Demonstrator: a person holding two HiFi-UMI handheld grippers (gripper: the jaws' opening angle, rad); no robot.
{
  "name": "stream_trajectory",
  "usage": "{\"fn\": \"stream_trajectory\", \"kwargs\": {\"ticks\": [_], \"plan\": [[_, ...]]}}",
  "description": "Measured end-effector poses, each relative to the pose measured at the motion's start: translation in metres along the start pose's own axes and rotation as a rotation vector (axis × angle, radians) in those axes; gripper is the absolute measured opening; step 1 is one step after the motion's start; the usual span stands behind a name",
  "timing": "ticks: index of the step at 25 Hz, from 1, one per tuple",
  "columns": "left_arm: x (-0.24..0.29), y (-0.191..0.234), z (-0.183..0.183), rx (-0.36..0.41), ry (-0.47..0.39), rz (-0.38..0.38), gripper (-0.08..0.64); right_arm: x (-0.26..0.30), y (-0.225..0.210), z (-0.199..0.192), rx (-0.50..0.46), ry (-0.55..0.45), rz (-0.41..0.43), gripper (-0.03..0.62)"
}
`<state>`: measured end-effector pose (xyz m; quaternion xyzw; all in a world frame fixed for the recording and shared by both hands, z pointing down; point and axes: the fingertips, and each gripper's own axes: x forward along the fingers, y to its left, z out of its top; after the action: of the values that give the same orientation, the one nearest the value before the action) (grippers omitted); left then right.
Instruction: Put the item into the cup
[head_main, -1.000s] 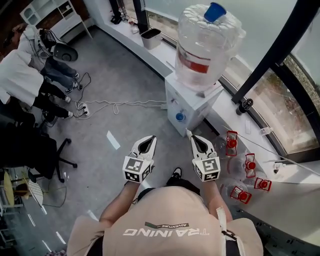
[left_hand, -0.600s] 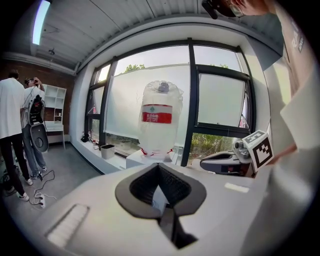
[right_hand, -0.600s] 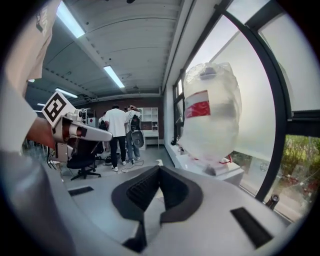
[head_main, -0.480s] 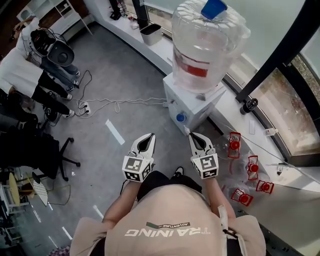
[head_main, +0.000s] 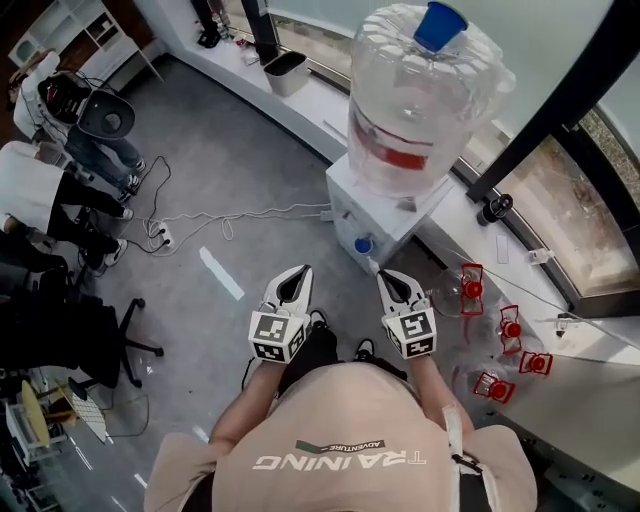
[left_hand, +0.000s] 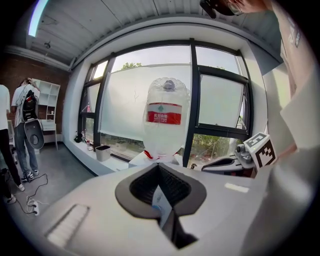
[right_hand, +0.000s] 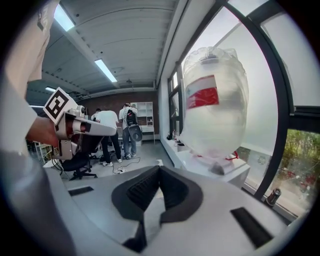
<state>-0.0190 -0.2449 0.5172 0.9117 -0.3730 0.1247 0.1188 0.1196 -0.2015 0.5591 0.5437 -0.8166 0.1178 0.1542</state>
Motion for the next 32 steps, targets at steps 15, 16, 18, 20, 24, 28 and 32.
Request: {"fn": "stream_trajectory", "kwargs": {"ticks": [15,16,18,20,24,28,32], "plan": [[0.060,0.080,0.007,0.032,0.022,-0.177,0.008,0.073,-0.005,0.004,0.079,0.055,-0.171,0.011],[0.062,0.082,0.001,0.026,0.036,-0.178,0.008,0.076,-0.004,-0.001,0.080,0.068,-0.168,0.011],[0.066,0.085,-0.010,0.018,0.062,-0.174,0.008,0.082,-0.002,-0.011,0.089,0.094,-0.156,0.011],[0.071,0.086,-0.021,0.011,0.085,-0.172,0.008,0.089,-0.002,-0.025,0.106,0.116,-0.142,0.011],[0.084,0.083,-0.047,-0.004,0.130,-0.165,0.008,0.104,-0.006,-0.057,0.142,0.153,-0.115,0.011],[0.099,0.080,-0.070,-0.023,0.152,-0.148,0.008,0.118,-0.012,-0.086,0.171,0.182,-0.091,0.011],[0.115,0.076,-0.098,-0.022,0.164,-0.158,0.008,0.136,-0.014,-0.115,0.155,0.185,-0.080,0.011]]}}
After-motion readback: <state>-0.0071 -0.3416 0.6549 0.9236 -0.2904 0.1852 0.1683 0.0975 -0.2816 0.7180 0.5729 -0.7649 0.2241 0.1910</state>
